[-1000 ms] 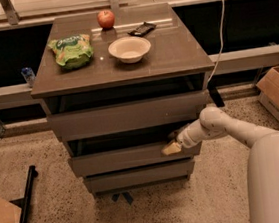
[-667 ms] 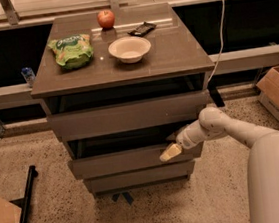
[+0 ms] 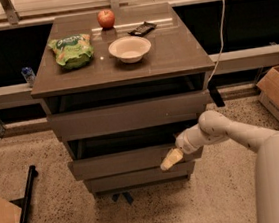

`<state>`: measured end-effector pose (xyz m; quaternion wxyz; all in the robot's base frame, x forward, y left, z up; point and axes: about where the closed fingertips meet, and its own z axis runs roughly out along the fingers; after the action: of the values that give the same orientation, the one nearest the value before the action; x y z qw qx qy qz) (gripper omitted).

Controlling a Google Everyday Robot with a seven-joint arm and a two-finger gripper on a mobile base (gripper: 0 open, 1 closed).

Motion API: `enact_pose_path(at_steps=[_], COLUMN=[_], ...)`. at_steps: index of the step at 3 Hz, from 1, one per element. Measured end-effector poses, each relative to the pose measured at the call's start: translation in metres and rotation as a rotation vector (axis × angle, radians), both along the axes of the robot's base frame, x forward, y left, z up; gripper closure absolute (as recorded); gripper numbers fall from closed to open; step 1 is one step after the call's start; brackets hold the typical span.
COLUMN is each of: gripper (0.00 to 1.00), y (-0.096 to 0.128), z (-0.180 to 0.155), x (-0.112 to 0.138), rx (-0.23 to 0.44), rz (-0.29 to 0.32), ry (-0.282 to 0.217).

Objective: Open middle drawer

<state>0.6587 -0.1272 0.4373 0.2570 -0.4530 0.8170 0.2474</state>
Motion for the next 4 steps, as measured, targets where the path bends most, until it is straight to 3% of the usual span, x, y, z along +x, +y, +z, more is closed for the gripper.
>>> enact_pose_path(at_steps=[1, 2, 3, 4], gripper=[0.0, 0.18, 0.42, 0.65], y=[-0.005, -0.005, -0.002, -0.002], z=[0.005, 0.006, 0.001, 0.005], x=[-0.054, -0.054, -0.081, -0.081], rx=[-0.021, -0.021, -0.032, -0.032], rz=[-0.006, -0.006, 0.024, 0.024], ry=[0.063, 0.063, 0.116, 0.116])
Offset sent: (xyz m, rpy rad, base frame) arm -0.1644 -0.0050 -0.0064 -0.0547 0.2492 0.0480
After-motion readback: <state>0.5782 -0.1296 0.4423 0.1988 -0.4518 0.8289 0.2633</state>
